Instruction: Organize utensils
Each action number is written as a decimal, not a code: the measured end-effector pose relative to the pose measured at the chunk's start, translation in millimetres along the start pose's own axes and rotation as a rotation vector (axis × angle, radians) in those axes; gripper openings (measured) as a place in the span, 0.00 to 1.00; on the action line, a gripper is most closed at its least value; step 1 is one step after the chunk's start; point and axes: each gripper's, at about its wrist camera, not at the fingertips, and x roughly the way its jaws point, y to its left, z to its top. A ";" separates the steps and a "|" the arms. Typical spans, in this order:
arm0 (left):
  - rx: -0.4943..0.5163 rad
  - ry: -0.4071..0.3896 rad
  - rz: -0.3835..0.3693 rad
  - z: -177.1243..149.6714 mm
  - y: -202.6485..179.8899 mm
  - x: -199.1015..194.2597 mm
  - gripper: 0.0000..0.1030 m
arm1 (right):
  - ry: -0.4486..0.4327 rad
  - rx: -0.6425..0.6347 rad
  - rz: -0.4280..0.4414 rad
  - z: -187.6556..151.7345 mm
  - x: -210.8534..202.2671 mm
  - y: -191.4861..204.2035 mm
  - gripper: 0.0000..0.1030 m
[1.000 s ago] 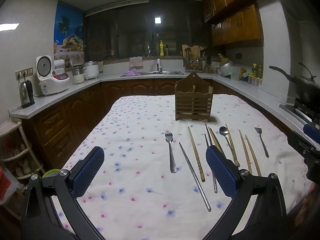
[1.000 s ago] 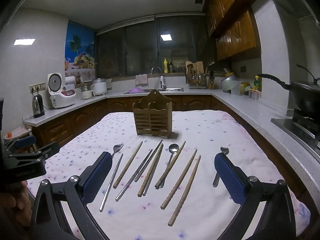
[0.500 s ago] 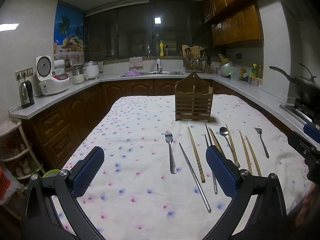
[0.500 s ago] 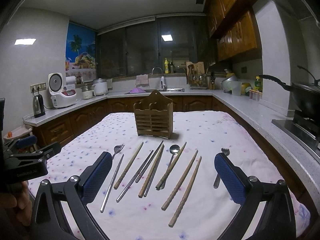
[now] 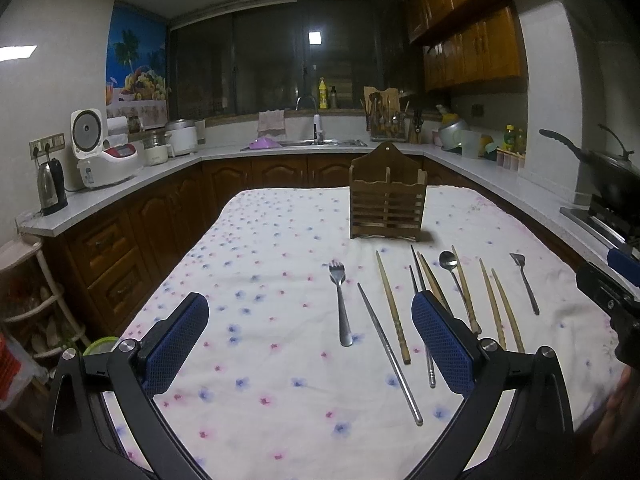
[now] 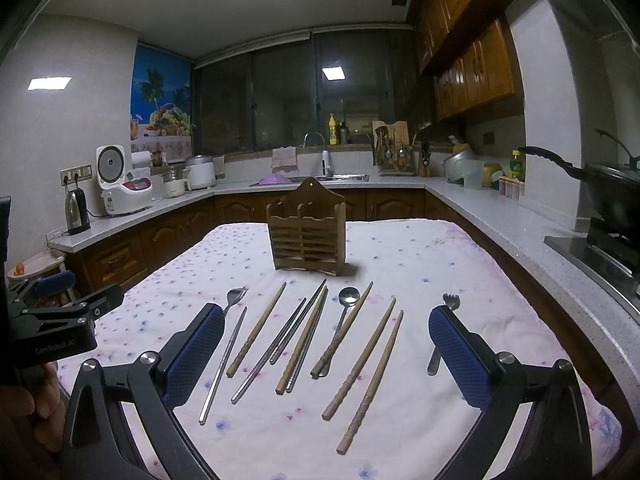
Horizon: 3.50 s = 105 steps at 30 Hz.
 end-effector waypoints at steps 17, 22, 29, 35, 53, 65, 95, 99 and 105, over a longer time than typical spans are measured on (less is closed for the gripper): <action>0.025 0.168 -0.085 12.4 -12.1 62.6 1.00 | 0.107 0.031 -0.003 2.2 42.9 -17.1 0.92; 0.034 0.238 -0.127 25.8 -21.7 99.4 1.00 | 0.190 0.087 -0.014 6.8 77.3 -38.3 0.77; 0.076 0.315 -0.147 43.7 -40.9 155.3 1.00 | 0.312 0.190 -0.023 13.1 135.9 -69.3 0.58; 0.099 0.418 -0.174 49.0 -58.5 211.9 0.92 | 0.397 0.232 -0.027 13.7 181.3 -89.0 0.51; 0.193 0.679 -0.196 36.6 -111.4 326.5 0.59 | 0.663 0.233 -0.049 -7.7 288.2 -117.6 0.24; 0.171 0.656 -0.275 41.4 -114.6 326.0 0.06 | 0.649 0.255 0.006 -3.4 289.9 -111.2 0.05; -0.039 0.304 -0.505 123.7 -25.8 140.0 0.05 | 0.299 0.233 0.169 112.0 161.6 -67.5 0.04; -0.050 0.274 -0.503 127.2 -19.6 134.4 0.05 | 0.279 0.225 0.173 117.9 159.2 -63.0 0.04; -0.078 0.223 -0.495 137.2 -11.3 132.6 0.05 | 0.233 0.220 0.163 128.3 154.8 -63.2 0.04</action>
